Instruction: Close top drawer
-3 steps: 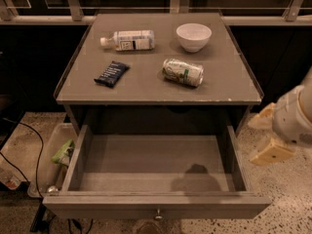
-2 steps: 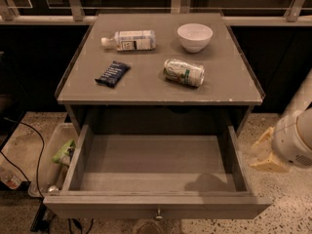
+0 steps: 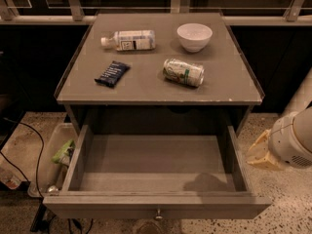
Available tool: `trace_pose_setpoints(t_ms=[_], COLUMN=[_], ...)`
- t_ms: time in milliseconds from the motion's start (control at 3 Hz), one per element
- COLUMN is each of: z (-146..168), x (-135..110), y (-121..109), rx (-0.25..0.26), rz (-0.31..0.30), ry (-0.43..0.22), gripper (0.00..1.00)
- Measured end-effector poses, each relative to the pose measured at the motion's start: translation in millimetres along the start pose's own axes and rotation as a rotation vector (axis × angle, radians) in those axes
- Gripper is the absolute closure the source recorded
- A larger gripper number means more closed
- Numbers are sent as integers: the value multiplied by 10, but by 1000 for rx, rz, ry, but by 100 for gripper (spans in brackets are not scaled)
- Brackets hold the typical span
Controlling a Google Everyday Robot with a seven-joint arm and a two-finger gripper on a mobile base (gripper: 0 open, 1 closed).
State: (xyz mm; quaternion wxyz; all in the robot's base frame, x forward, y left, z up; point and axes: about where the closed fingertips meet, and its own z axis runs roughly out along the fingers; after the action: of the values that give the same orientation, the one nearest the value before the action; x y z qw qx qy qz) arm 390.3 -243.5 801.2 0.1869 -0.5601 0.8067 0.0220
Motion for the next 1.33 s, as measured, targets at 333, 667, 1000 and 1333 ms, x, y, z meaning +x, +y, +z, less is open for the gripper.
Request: trace_pose_setpoints(t_ms=[333, 667, 1000, 1333], z=[243, 590, 945, 1188], x=[118, 267, 379, 430], y=[247, 618, 869, 1063], rx=[-65, -121, -157, -188], rz=[45, 96, 132, 139], ry=[-17, -77, -152, -187], gripper=[100, 100, 100, 100])
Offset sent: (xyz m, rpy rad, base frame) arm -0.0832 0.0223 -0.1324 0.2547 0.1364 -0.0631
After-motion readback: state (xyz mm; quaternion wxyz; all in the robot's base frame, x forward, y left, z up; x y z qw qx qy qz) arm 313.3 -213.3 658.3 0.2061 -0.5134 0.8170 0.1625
